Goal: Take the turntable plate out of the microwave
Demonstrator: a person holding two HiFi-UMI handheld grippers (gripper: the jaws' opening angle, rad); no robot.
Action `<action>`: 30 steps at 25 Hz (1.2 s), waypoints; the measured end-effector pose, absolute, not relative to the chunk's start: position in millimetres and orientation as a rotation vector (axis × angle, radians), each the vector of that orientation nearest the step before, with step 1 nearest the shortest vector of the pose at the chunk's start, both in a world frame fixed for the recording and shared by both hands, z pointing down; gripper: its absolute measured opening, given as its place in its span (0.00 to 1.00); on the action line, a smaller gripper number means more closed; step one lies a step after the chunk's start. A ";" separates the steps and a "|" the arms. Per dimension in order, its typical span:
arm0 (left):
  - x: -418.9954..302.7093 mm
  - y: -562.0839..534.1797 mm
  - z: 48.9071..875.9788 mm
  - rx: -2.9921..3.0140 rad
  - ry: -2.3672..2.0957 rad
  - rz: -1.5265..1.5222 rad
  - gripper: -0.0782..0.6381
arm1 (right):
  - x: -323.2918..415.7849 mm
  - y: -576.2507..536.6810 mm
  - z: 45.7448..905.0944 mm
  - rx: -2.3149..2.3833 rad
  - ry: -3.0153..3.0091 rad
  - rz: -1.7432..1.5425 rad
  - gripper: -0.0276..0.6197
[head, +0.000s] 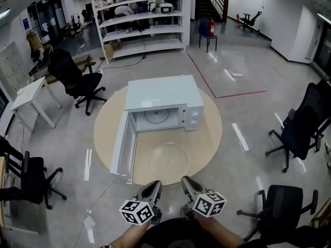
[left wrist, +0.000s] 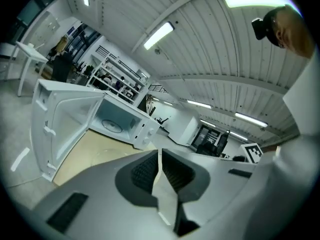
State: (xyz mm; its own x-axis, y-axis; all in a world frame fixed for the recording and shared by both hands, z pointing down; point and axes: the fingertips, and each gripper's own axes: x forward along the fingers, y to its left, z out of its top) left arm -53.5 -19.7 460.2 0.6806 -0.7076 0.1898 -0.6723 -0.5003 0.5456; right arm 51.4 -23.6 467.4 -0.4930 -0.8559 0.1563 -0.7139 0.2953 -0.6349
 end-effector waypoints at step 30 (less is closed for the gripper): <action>-106.3 87.3 438.8 2.517 -0.883 -0.015 0.21 | -1.0 104.9 443.0 -1.844 2.361 -0.741 0.11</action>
